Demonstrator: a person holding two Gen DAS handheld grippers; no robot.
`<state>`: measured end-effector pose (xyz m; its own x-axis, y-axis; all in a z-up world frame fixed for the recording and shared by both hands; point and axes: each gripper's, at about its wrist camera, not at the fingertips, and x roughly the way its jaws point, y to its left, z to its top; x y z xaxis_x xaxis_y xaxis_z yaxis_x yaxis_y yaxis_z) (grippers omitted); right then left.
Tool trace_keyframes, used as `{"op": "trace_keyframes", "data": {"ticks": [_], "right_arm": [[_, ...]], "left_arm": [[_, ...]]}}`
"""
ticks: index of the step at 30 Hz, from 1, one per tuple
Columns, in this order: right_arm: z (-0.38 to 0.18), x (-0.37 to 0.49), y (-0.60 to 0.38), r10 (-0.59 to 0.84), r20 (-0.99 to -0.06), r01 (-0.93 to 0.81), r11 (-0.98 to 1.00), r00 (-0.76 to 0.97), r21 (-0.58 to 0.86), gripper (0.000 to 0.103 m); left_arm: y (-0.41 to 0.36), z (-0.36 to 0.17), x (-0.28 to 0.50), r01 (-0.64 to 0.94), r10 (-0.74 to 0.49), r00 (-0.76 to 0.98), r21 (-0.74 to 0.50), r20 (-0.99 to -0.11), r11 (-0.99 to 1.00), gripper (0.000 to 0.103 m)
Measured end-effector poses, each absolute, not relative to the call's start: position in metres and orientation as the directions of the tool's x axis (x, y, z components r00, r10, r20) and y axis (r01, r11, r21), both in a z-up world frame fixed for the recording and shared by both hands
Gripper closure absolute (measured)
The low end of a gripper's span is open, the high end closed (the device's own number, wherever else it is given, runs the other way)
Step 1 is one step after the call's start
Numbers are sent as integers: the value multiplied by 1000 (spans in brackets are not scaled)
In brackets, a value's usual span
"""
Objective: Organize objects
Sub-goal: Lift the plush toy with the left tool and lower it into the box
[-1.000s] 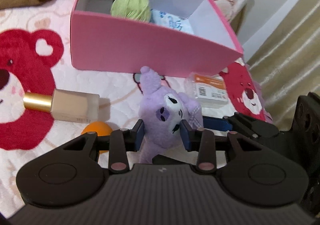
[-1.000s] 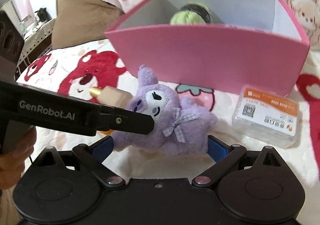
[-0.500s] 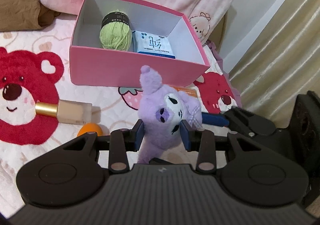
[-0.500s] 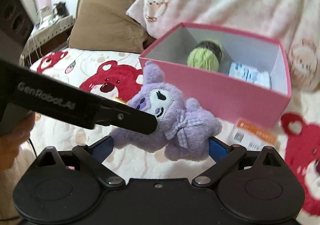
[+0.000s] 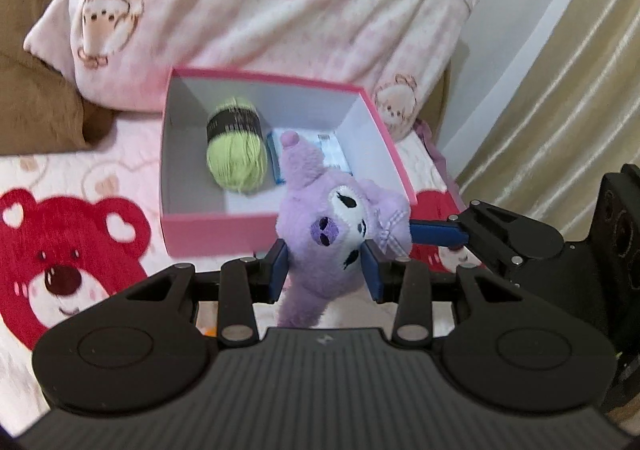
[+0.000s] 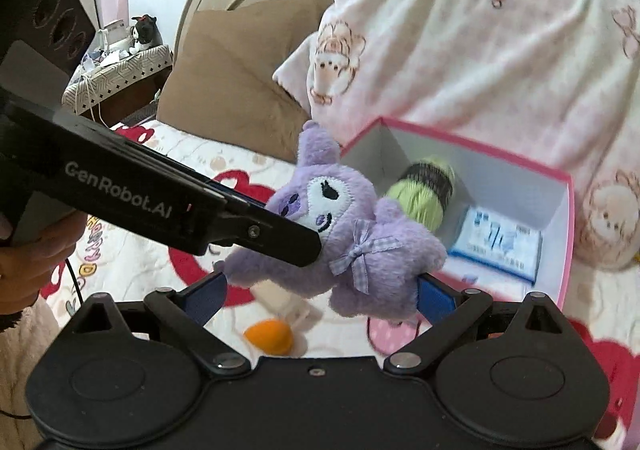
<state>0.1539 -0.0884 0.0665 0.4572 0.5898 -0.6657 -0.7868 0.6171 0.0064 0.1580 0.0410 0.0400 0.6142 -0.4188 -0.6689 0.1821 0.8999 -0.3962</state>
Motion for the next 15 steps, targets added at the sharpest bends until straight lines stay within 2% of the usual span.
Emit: {"op": "trace_keyframes", "data": {"ticks": [8, 15], "right_arm": [[75, 218, -74, 602, -684, -771, 630, 412, 90, 3], [41, 290, -73, 600, -737, -688, 677, 310, 262, 6]], "left_arm": [[54, 37, 220, 121, -392, 595, -404, -702, 907, 65], [57, 1, 282, 35, -362, 506, -401, -782, 915, 65]]}}
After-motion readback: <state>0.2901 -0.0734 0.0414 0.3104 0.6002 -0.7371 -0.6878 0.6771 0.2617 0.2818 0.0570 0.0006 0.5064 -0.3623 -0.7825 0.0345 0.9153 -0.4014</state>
